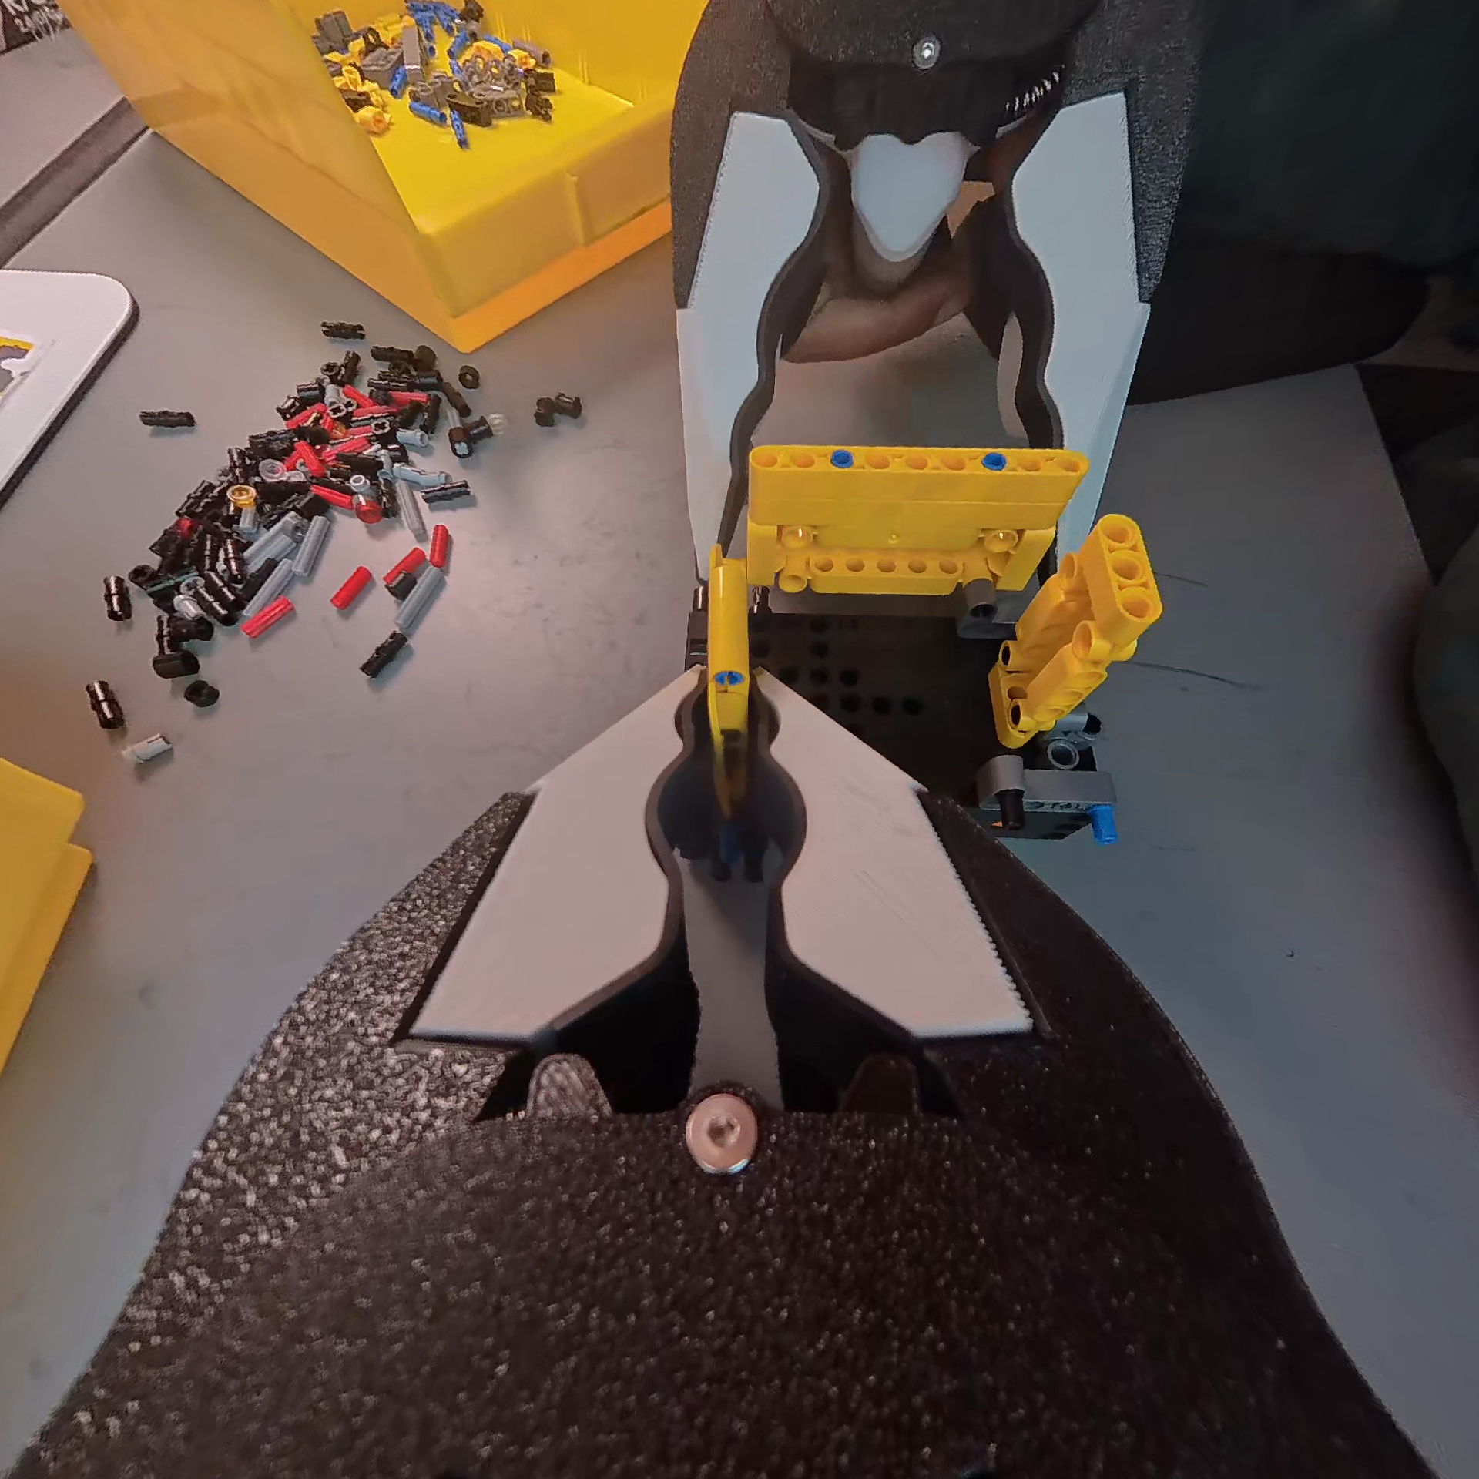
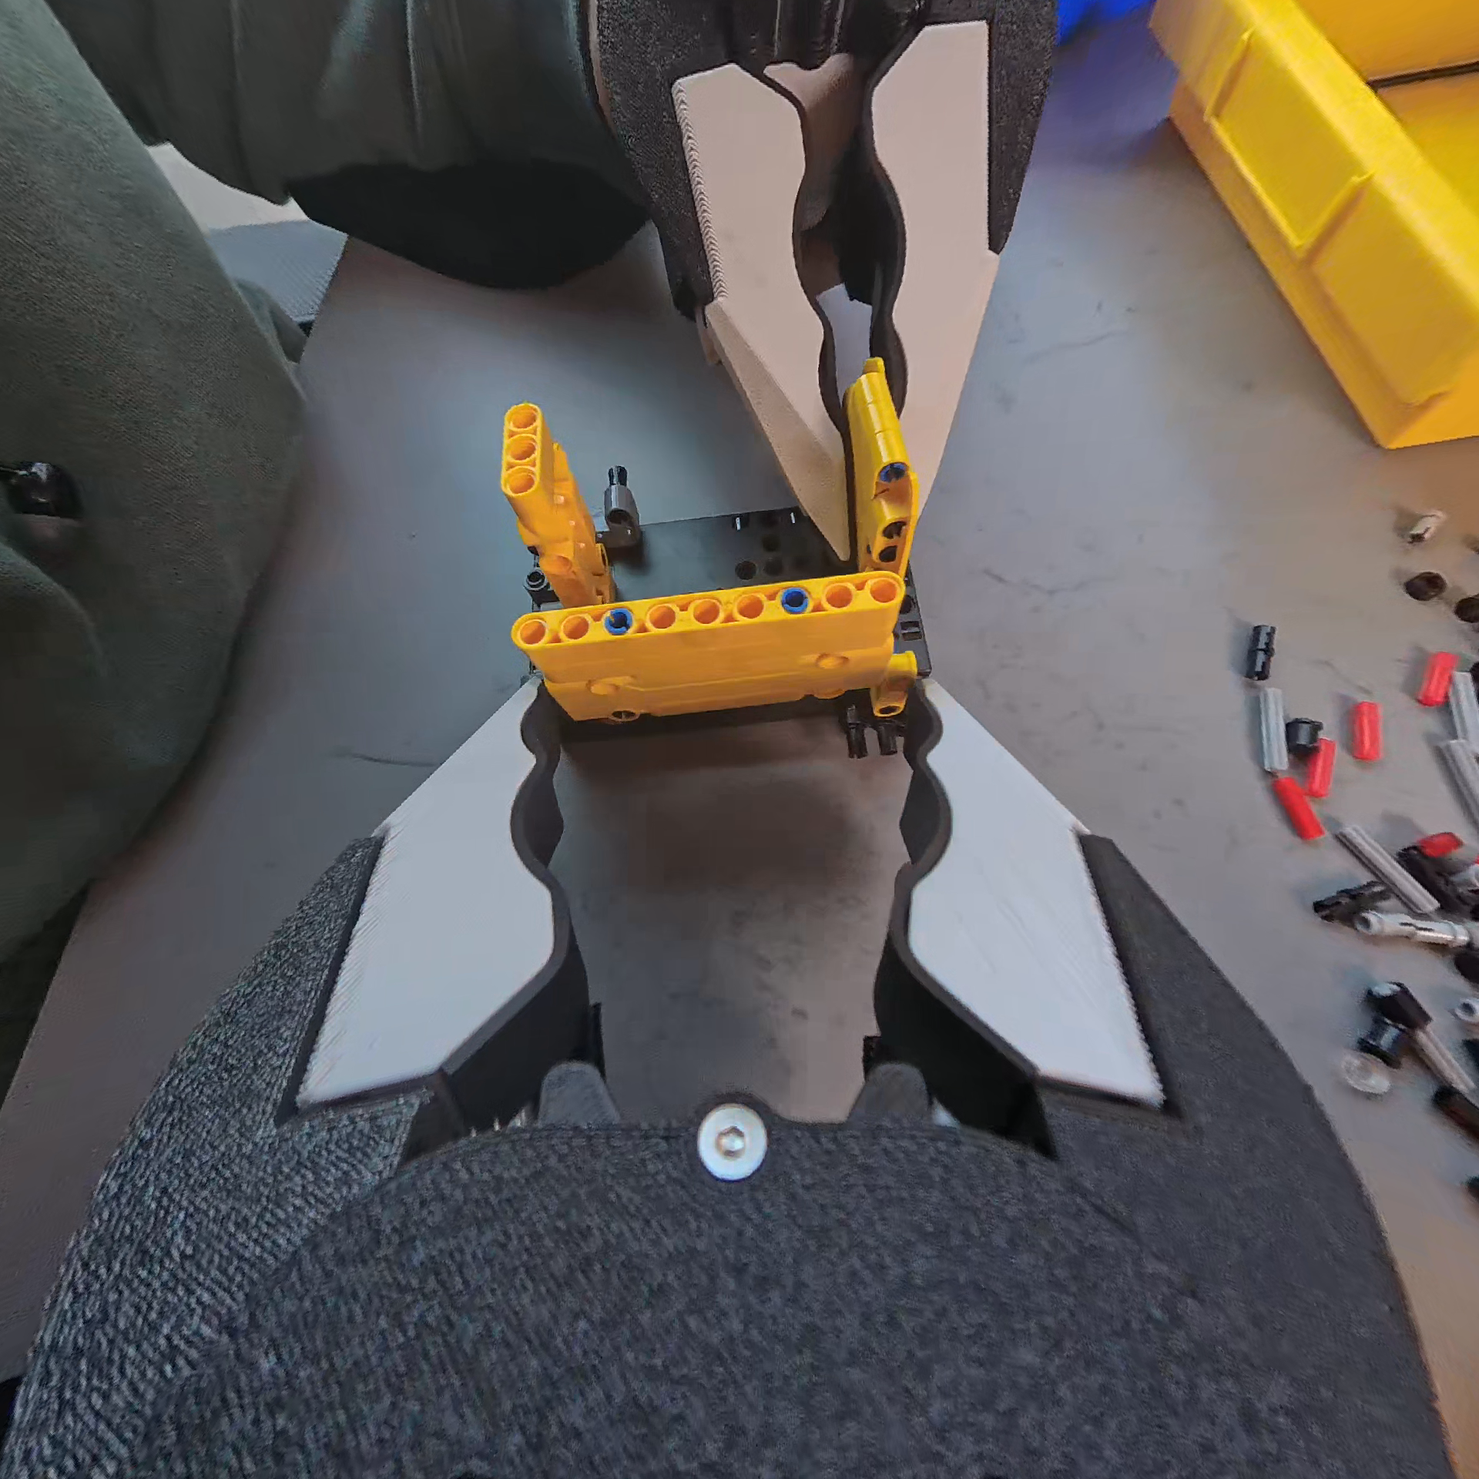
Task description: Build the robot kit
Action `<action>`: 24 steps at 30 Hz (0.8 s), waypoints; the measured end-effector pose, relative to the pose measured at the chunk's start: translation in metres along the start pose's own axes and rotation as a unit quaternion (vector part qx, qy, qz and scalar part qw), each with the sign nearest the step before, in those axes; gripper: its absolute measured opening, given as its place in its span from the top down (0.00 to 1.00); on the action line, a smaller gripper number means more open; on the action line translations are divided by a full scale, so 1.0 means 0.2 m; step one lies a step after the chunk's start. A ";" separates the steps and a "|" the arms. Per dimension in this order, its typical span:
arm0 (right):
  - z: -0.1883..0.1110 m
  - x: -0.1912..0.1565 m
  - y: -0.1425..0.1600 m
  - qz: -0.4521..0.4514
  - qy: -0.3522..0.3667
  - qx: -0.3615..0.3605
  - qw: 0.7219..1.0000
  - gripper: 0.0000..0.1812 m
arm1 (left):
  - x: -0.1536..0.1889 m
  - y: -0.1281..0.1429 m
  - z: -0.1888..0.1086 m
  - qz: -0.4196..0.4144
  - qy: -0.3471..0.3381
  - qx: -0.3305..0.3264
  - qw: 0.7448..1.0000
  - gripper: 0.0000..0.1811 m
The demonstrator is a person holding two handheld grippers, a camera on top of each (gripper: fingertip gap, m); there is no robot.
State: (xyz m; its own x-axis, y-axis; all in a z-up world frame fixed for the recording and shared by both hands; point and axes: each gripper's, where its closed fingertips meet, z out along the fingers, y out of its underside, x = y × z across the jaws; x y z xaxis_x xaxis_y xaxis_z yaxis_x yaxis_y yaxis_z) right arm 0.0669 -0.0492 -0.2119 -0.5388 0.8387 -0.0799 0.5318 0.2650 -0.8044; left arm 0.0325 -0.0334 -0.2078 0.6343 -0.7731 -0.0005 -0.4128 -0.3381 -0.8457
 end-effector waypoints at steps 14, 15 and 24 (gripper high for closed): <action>0.01 0.00 -0.01 0.010 -0.020 0.023 0.999 0.52 | 0.00 0.00 0.00 0.012 0.006 0.002 1.000 0.97; 0.01 0.00 -0.01 0.012 -0.020 0.024 0.999 0.52 | 0.00 0.00 0.01 0.013 0.004 0.001 1.000 0.97; 0.01 0.00 -0.01 0.021 -0.015 0.037 0.999 0.52 | 0.00 0.00 0.01 0.023 0.008 0.003 1.000 0.97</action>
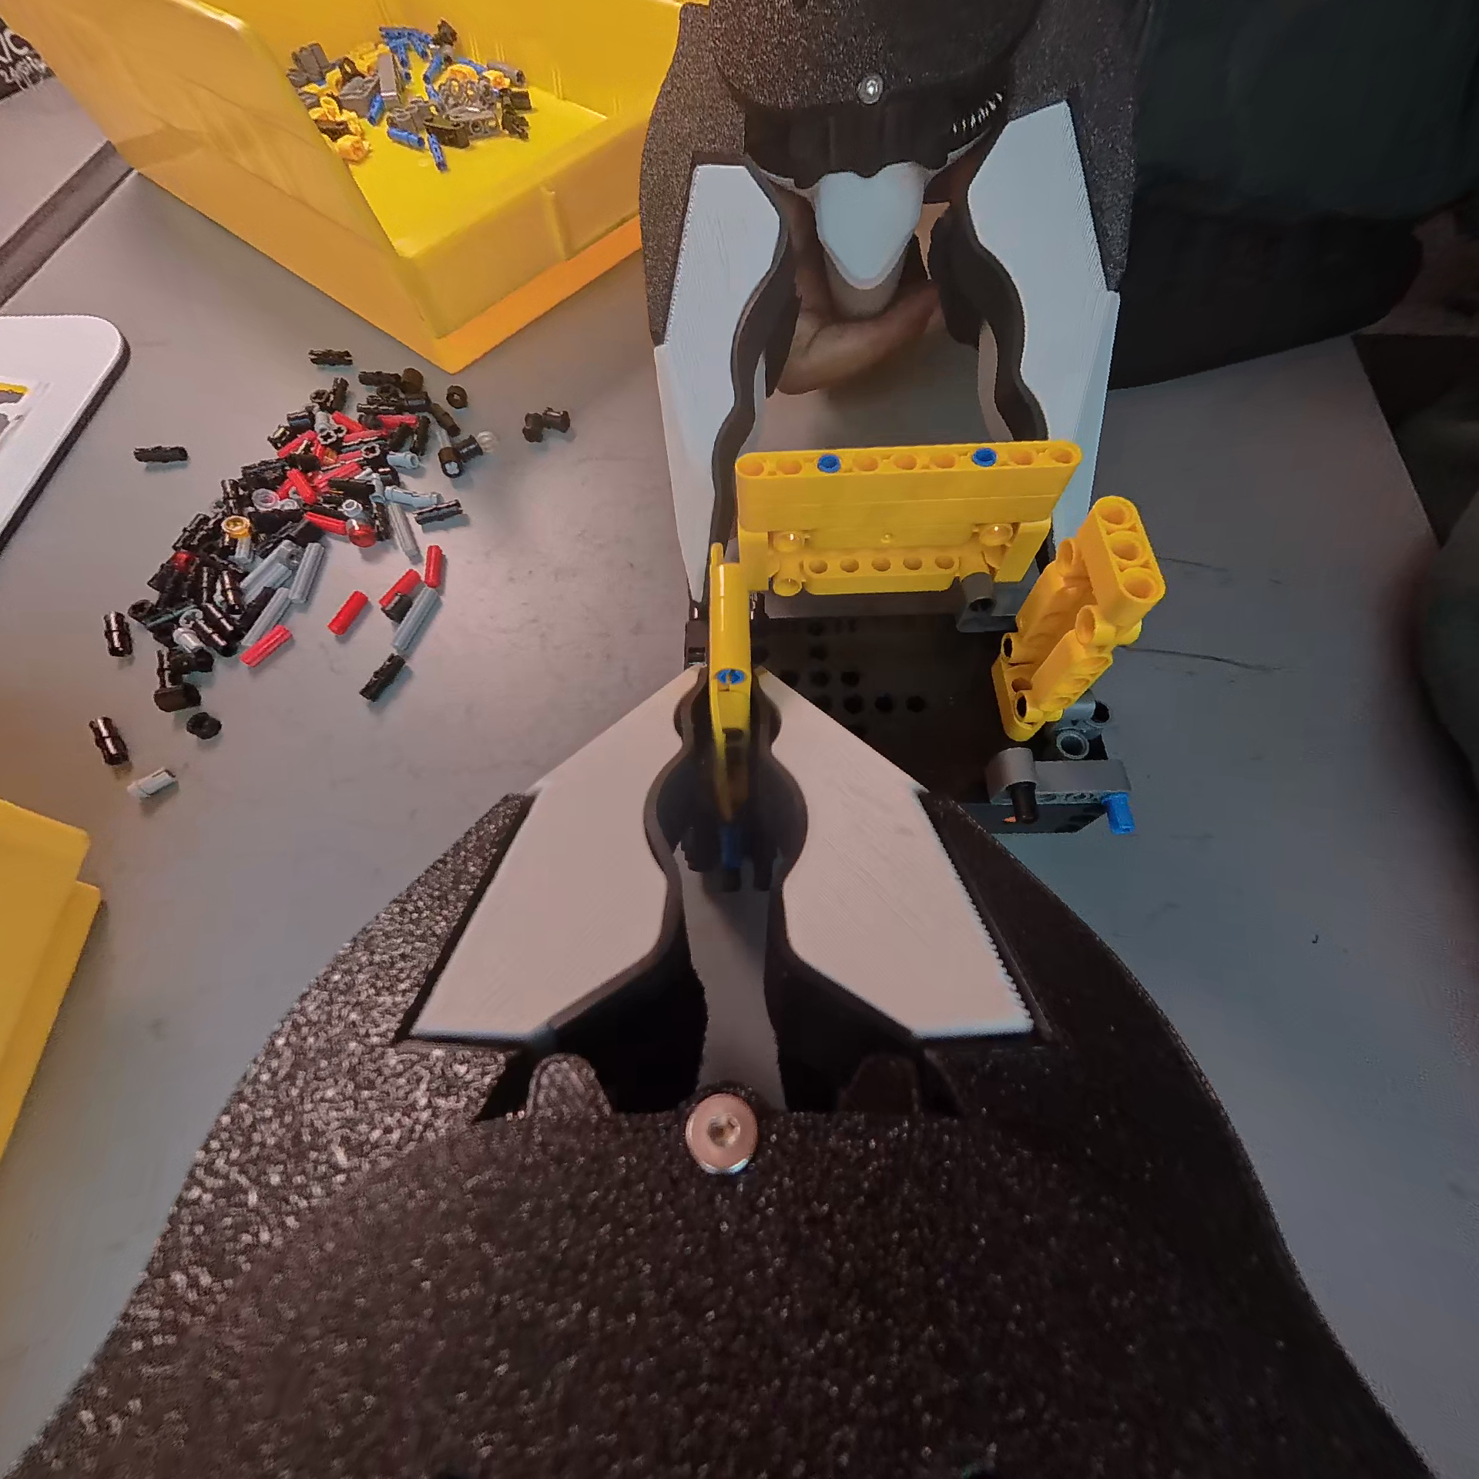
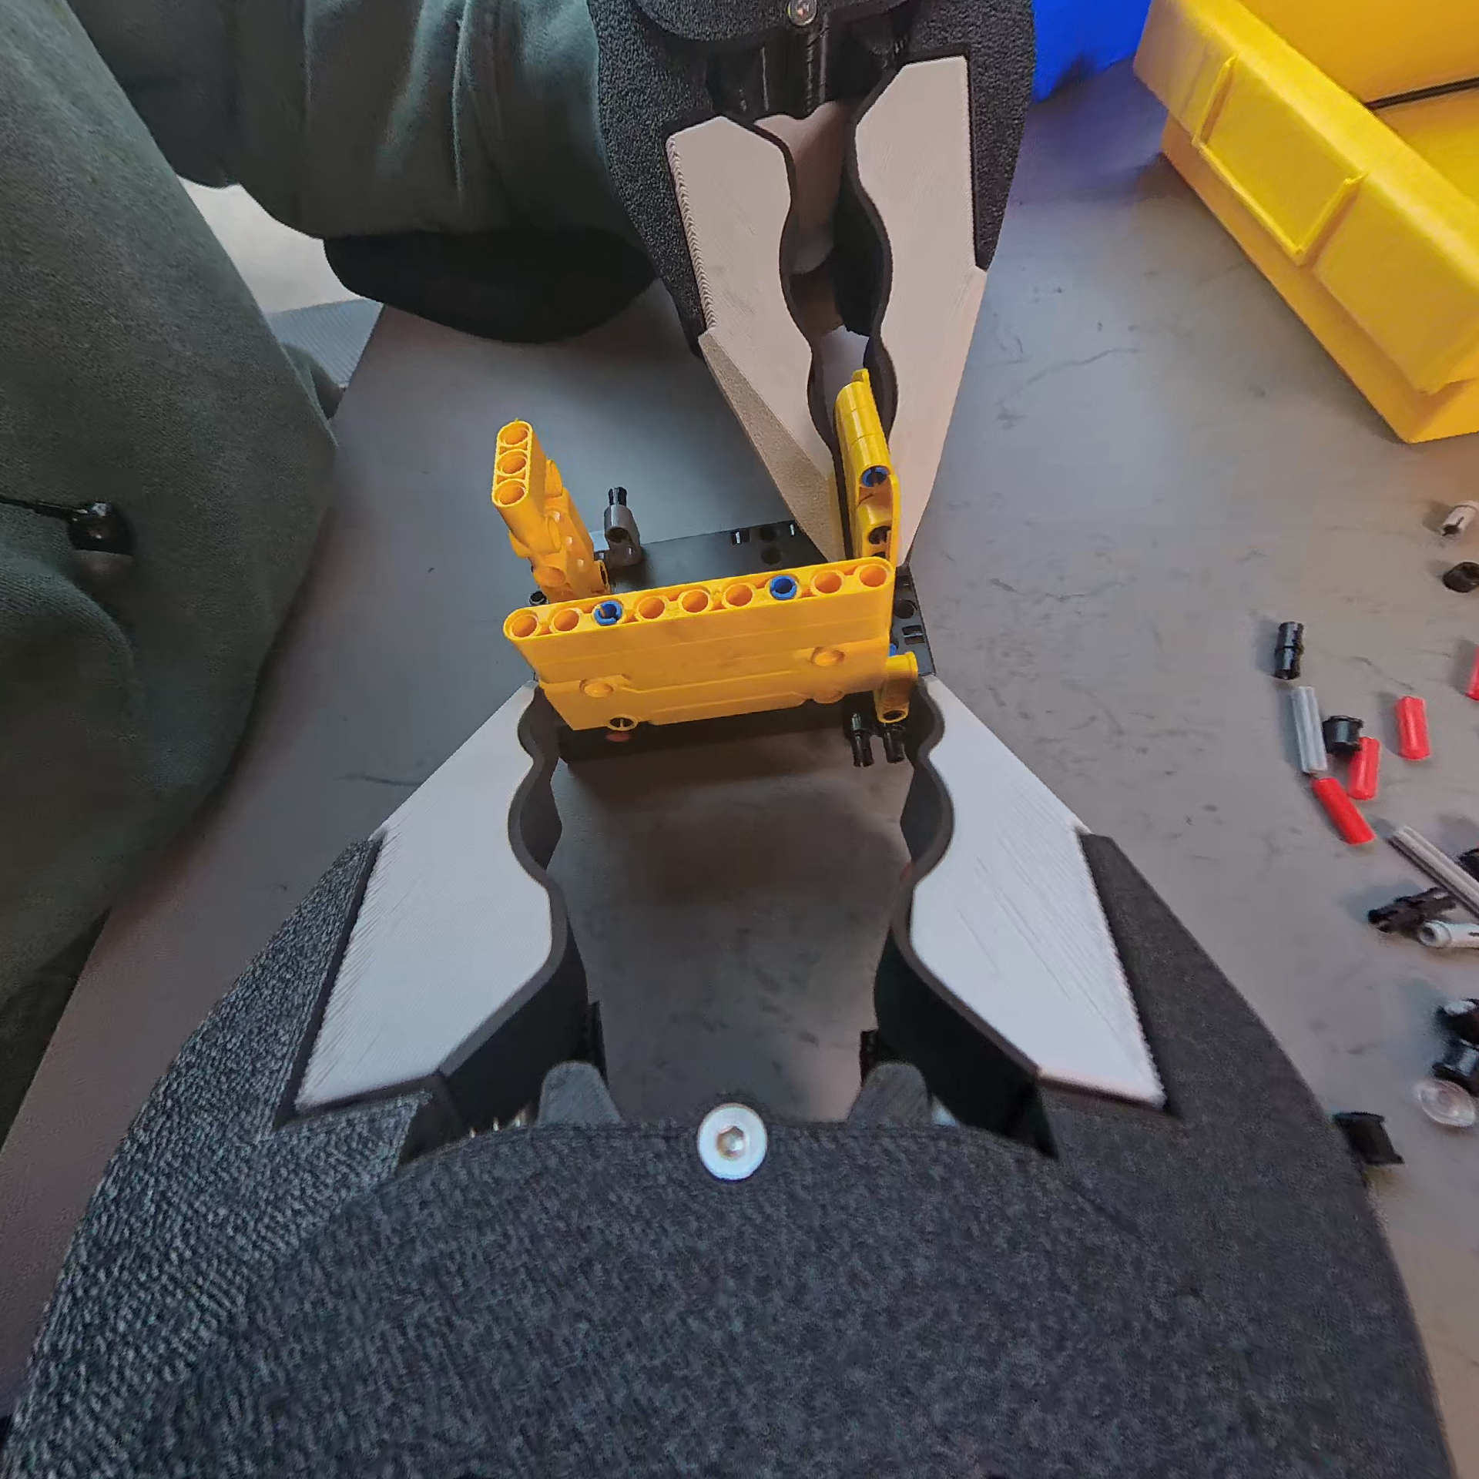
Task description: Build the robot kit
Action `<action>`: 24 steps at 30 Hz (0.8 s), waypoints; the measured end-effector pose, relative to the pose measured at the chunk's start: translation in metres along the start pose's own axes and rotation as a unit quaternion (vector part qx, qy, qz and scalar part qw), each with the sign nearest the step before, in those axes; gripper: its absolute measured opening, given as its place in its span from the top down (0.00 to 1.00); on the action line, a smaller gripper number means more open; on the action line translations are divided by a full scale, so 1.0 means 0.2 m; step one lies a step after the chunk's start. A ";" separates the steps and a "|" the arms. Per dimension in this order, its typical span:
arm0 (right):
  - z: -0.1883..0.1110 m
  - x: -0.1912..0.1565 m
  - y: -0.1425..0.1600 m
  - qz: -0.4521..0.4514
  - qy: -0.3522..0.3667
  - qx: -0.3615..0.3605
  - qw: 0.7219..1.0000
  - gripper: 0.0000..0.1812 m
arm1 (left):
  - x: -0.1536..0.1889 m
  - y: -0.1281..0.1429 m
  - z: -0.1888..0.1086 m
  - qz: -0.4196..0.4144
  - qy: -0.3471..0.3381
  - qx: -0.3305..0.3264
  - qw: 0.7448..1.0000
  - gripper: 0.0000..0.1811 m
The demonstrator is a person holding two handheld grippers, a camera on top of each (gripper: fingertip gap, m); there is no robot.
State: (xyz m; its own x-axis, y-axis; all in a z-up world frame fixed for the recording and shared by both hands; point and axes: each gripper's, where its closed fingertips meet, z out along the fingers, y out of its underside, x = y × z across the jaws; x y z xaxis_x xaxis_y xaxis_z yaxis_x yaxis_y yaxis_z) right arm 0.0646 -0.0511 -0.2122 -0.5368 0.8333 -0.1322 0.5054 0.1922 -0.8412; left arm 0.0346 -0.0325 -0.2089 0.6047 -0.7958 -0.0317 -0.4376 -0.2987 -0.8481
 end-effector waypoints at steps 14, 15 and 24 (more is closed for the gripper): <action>-0.02 0.00 0.01 -0.005 0.026 -0.037 0.999 0.52 | 0.00 0.00 0.00 0.011 -0.011 -0.004 1.000 0.97; -0.02 0.00 0.02 -0.004 0.029 -0.040 0.999 0.53 | 0.00 0.00 0.00 0.011 -0.011 -0.004 1.000 0.97; -0.03 -0.02 0.02 -0.001 0.030 -0.058 0.998 0.57 | 0.00 0.00 0.01 0.007 -0.012 -0.004 1.000 0.97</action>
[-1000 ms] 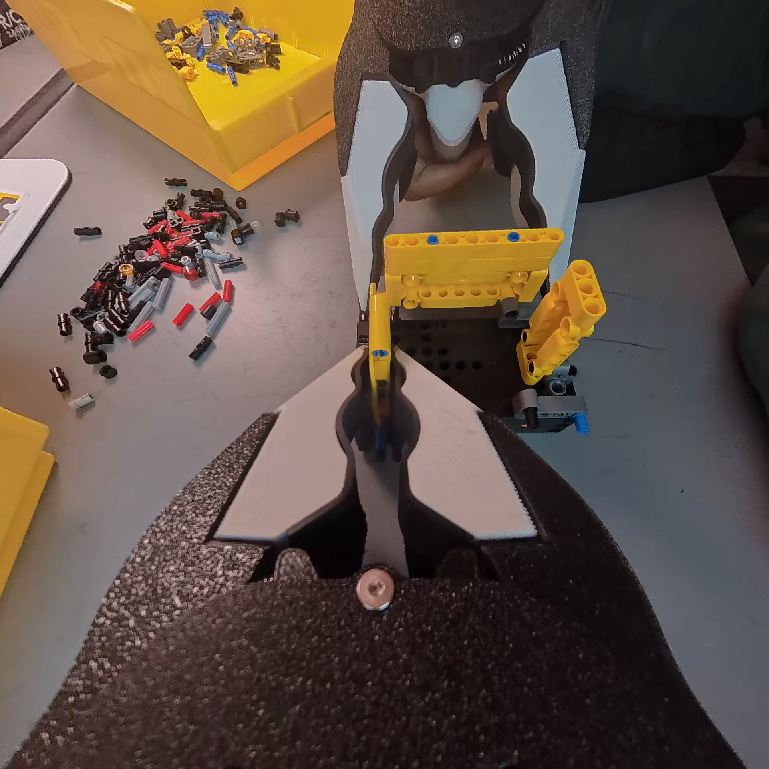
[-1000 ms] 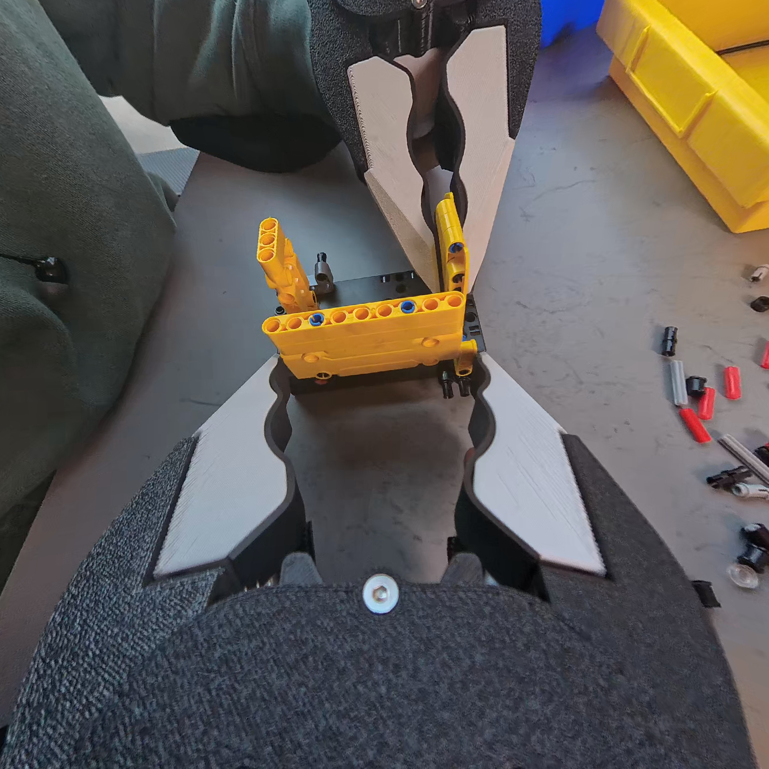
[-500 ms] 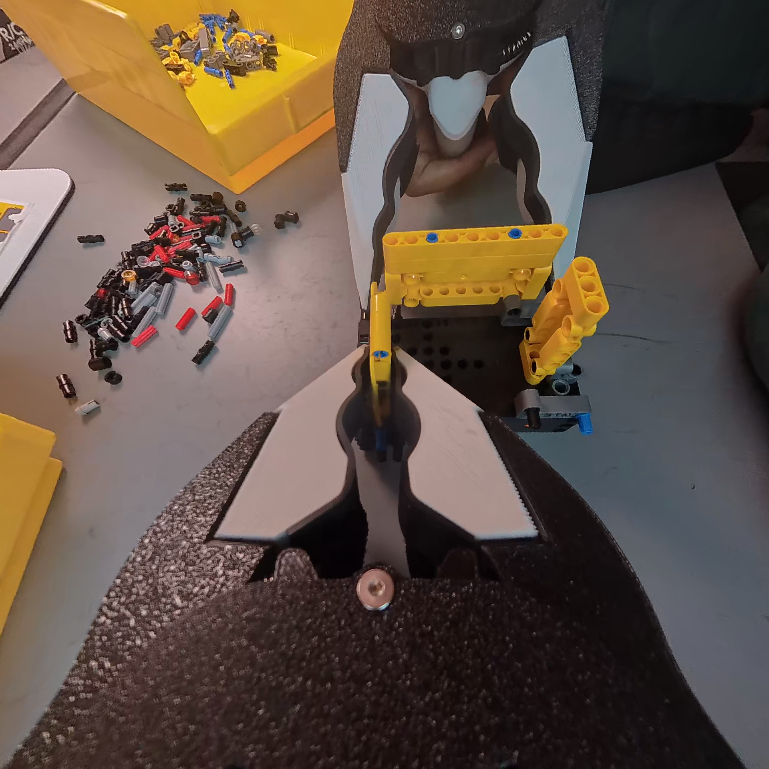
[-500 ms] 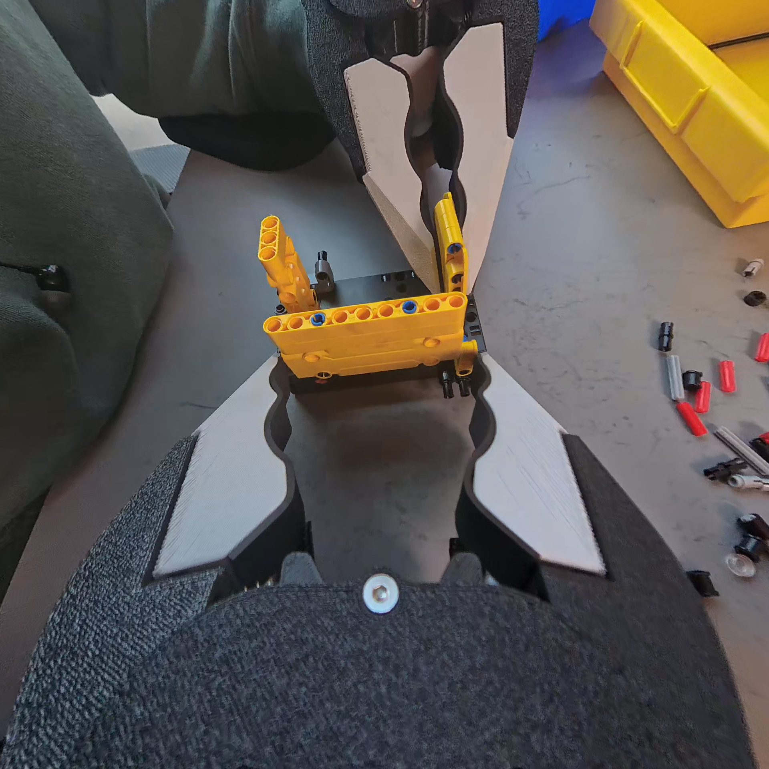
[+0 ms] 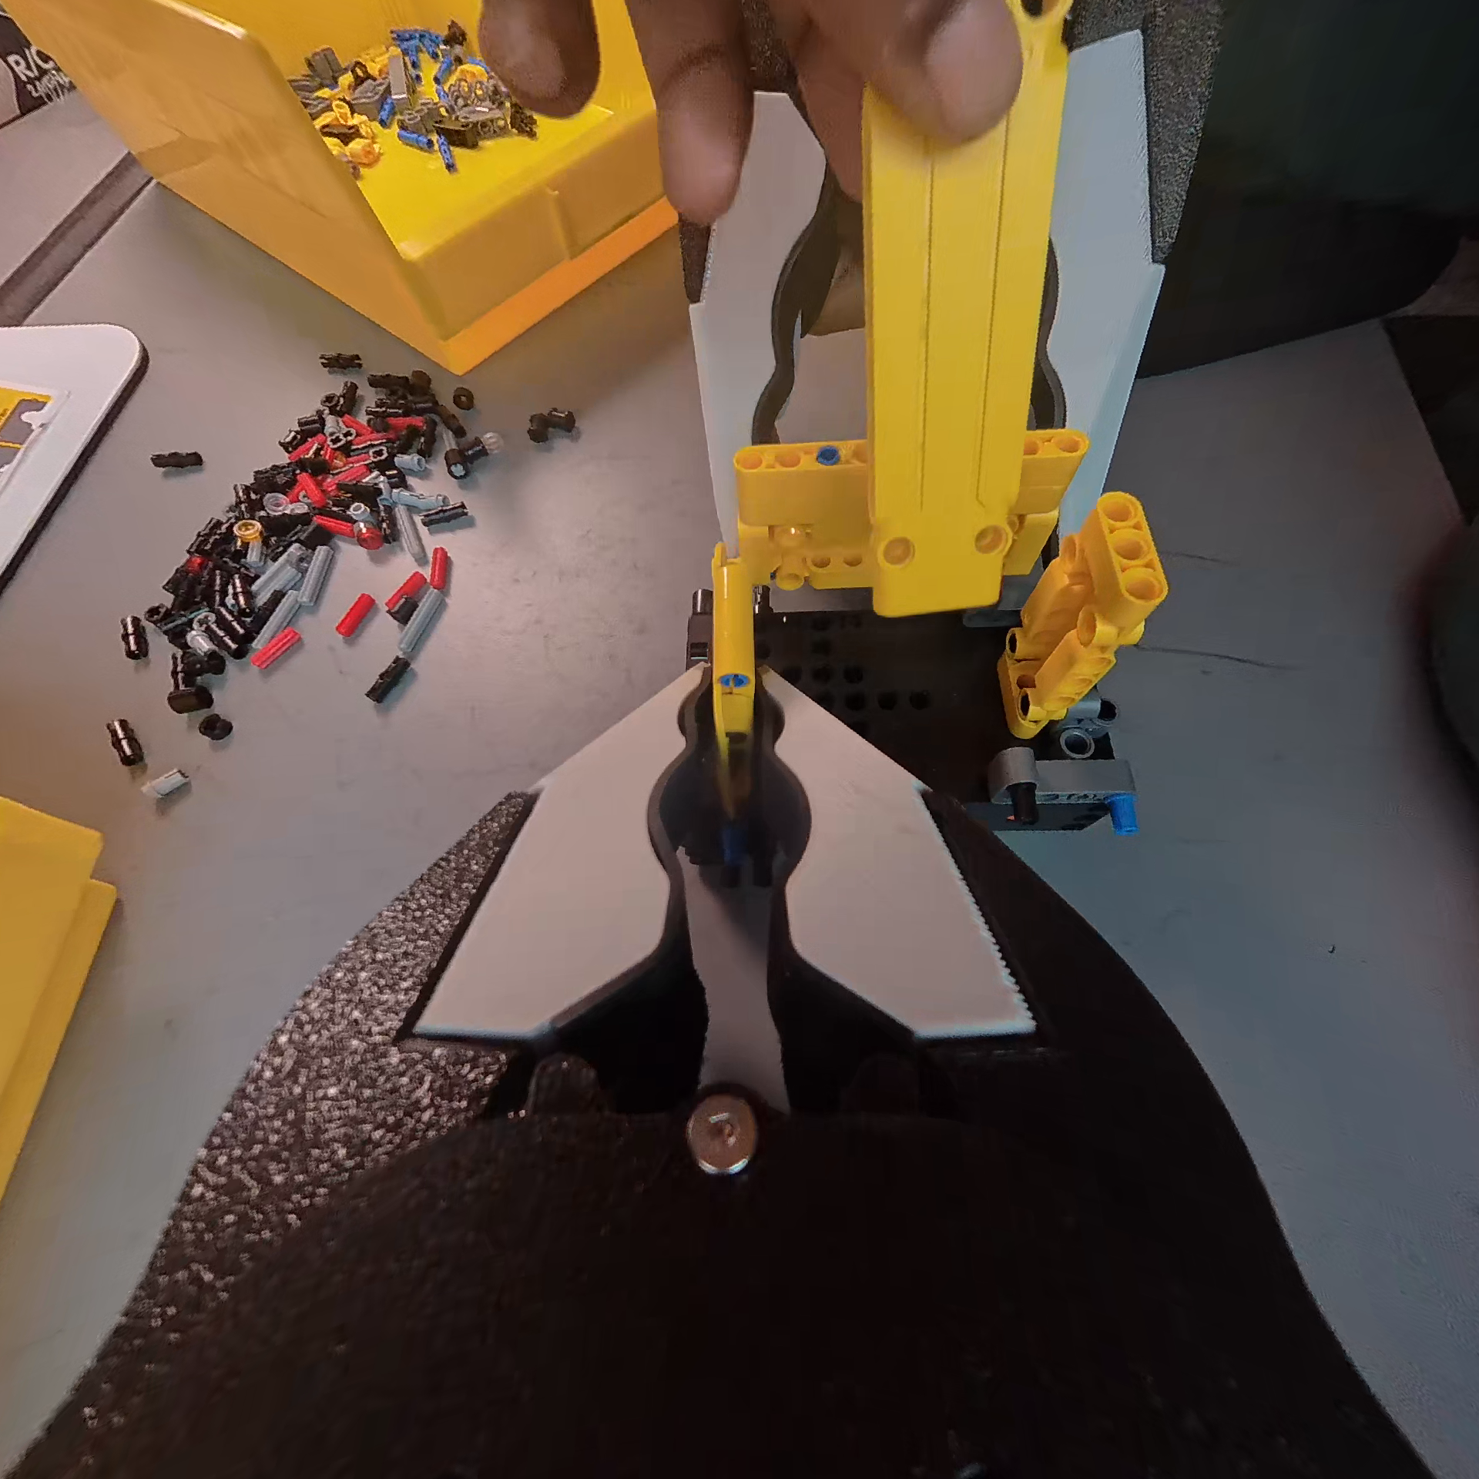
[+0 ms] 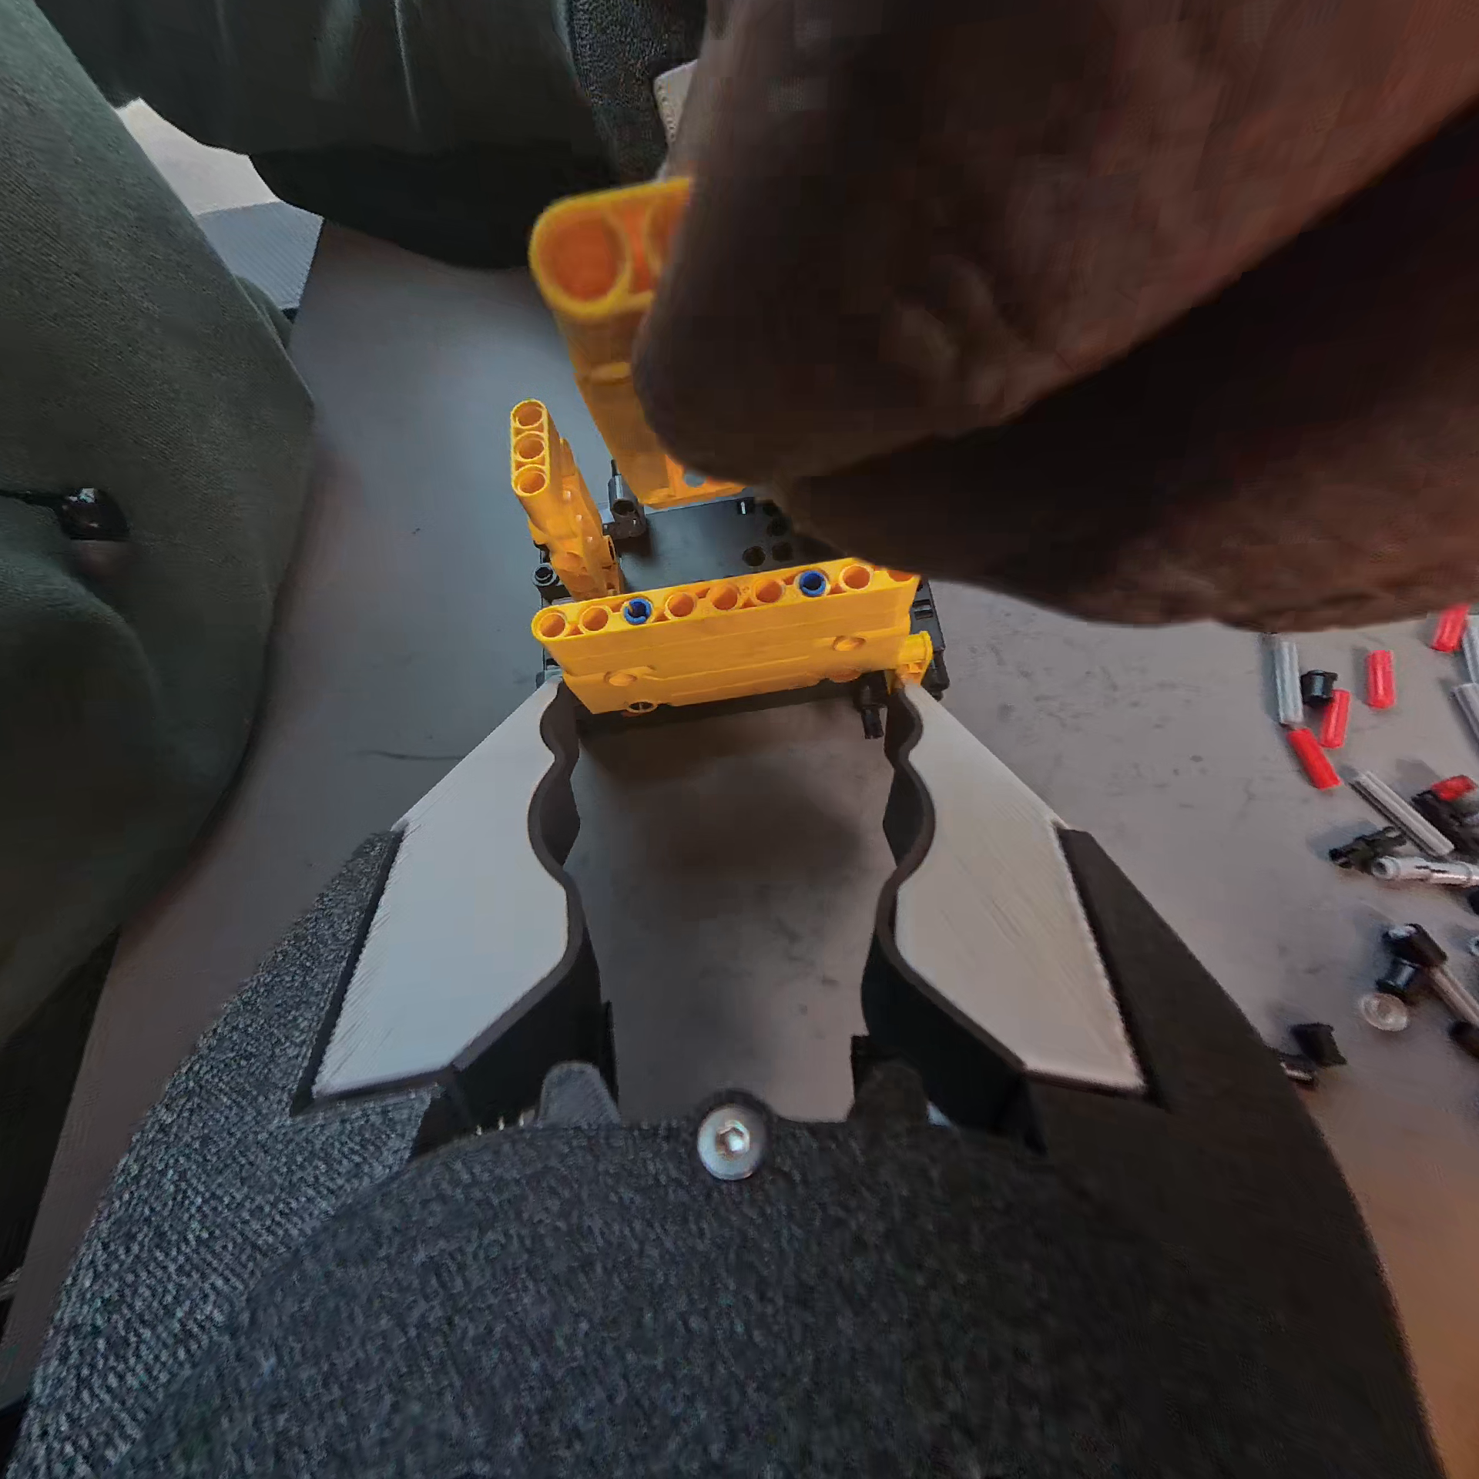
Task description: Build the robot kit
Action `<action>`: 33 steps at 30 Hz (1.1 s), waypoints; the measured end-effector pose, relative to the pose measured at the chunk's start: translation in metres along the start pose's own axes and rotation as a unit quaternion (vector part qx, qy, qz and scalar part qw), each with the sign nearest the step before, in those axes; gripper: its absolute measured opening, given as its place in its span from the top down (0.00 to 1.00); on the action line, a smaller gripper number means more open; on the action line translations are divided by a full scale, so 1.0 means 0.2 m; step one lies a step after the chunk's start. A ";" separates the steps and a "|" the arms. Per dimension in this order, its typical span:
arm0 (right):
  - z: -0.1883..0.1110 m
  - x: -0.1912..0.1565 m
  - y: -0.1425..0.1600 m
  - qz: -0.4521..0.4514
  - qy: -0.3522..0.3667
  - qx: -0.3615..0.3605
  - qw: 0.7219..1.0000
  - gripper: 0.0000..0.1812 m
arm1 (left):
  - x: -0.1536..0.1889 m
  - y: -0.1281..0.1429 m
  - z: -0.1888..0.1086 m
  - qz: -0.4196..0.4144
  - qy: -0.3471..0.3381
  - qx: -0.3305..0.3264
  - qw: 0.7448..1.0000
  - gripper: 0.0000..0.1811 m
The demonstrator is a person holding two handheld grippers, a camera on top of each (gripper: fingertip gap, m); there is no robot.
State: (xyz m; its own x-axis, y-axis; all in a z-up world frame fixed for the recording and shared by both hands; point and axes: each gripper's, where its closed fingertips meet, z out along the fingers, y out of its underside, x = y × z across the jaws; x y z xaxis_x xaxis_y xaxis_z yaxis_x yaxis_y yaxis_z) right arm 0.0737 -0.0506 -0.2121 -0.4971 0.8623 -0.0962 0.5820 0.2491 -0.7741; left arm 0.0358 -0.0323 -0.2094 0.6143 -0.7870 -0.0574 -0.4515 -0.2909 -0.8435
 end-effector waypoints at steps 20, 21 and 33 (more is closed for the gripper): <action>0.01 0.00 -0.01 0.000 -0.012 0.044 0.999 0.57 | 0.00 0.00 0.01 0.059 0.041 0.003 0.997 0.97; 0.01 0.00 -0.01 -0.002 -0.012 0.046 0.999 0.57 | 0.00 0.00 0.01 0.070 0.043 0.004 0.997 0.97; 0.01 0.01 -0.01 -0.007 -0.014 0.055 0.998 0.58 | 0.00 0.00 0.03 0.011 0.031 -0.009 0.999 0.97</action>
